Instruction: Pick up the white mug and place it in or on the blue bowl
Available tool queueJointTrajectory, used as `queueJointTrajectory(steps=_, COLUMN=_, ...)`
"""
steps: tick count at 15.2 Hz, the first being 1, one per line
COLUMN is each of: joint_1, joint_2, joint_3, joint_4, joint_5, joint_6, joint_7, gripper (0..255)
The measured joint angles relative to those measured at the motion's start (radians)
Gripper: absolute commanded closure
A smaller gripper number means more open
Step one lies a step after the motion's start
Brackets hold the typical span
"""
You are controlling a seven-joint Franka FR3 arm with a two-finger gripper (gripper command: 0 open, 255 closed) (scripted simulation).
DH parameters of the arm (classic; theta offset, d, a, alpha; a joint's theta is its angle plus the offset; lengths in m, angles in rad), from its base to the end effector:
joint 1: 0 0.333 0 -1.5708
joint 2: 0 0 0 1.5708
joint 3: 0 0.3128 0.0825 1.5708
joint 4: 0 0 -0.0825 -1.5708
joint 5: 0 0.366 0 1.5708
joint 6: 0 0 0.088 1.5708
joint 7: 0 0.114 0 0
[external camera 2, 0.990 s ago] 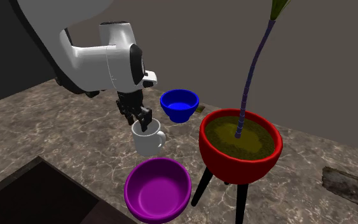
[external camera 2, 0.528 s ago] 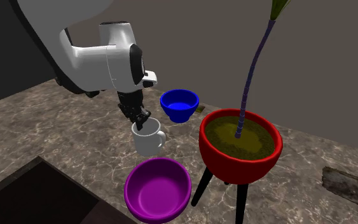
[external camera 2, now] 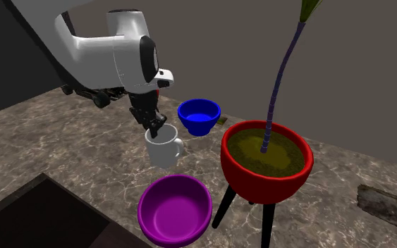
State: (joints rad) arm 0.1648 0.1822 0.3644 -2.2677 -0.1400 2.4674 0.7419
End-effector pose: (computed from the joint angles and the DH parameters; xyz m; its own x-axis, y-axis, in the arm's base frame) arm 0.4537 0.2648 0.2902 0.9930 -0.1109 0.0407 -0.1109 -0.9938 -0.0019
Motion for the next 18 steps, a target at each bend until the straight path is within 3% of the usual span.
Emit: queueJointTrajectory(steps=18, joint_1=-0.013, joint_2=-0.159, joint_3=0.018, joint_4=0.08, joint_5=0.1, joint_6=-0.225, joint_7=-0.073, gripper=255)
